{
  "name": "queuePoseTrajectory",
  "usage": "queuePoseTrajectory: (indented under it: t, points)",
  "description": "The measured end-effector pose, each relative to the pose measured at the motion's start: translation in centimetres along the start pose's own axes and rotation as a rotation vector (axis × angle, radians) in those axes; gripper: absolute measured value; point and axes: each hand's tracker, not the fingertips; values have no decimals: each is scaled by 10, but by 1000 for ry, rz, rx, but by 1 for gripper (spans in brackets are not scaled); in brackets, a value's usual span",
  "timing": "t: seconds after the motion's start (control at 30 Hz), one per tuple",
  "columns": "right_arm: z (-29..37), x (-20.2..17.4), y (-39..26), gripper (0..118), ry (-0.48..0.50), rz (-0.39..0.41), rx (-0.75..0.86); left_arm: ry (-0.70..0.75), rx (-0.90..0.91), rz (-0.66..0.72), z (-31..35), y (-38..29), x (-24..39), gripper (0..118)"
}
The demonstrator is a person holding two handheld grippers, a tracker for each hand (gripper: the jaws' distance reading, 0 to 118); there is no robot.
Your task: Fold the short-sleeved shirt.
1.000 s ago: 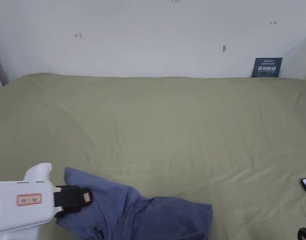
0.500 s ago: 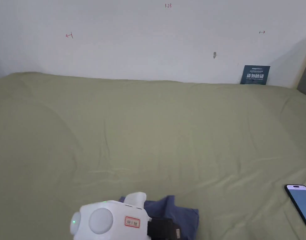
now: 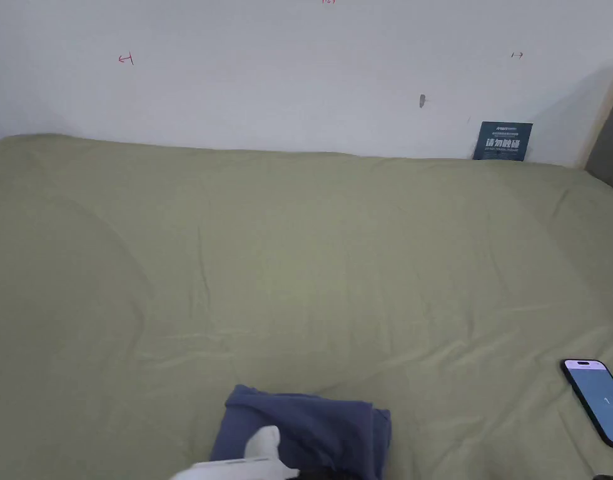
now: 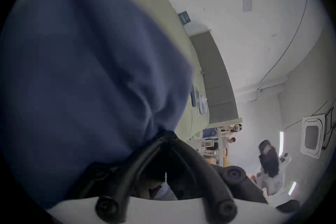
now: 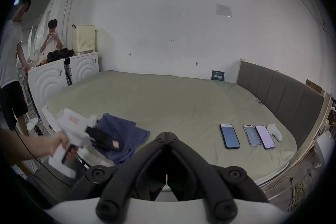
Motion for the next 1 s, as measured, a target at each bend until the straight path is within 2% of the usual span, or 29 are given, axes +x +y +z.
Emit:
queuePoseTrajectory:
  t: [0.1, 0.23, 0.27, 0.37, 0.4, 0.5, 0.53, 0.6, 0.7, 0.77, 0.8, 0.83, 0.87, 0.9, 0.93, 0.97, 1.0]
  points:
    - [-3, -2, 4, 0, 16, -7, 2, -22, -16, 71, -31, -17, -12, 1]
    - [-17, -5, 7, 0, 63, -22, -1, -66, 9, 66, -32, -15, 5, 1]
    - [-23, -7, 7, 0, 93, -33, -8, -84, 3, 64, -20, -9, 11, 1]
    - [-60, -14, 5, 0, 260, -110, -82, -94, 57, -72, 35, 13, 33, 1]
    - [-77, -18, 1, 0, 309, -141, -94, -79, 72, -112, 57, 21, 38, 1]
    - [-145, -33, -14, 0, 533, -273, -225, 120, 139, -224, 125, 46, 35, 1]
    - [-171, -40, -22, 0, 611, -332, -284, 185, 160, -237, 143, 52, 28, 1]
    - [-214, -53, -37, 0, 707, -399, -362, 251, 186, -190, 172, 60, 13, 1]
    - [-267, -59, -64, 0, 723, -515, -499, 225, 205, -115, 194, 64, -10, 1]
    - [-294, -53, -87, 0, 665, -566, -635, 232, 206, -86, 198, 64, -21, 1]
    - [-298, -43, -98, 0, 670, -620, -656, 220, 202, -67, 196, 64, -25, 1]
    - [-299, -32, -106, 0, 750, -723, -613, 195, 195, -50, 193, 63, -29, 1]
    - [-296, -27, -107, 0, 755, -768, -589, 156, 185, -24, 188, 63, -32, 2]
    - [-296, -24, -108, 0, 723, -746, -587, 130, 173, -10, 183, 65, -36, 17]
    - [-294, -21, -108, 0, 727, -709, -567, 132, 165, -7, 178, 67, -39, 42]
    - [-295, -18, -110, 0, 736, -709, -562, 129, 150, -1, 170, 70, -42, 73]
    - [-291, -16, -111, 0, 739, -719, -562, 111, 108, 11, 161, 72, -45, 100]
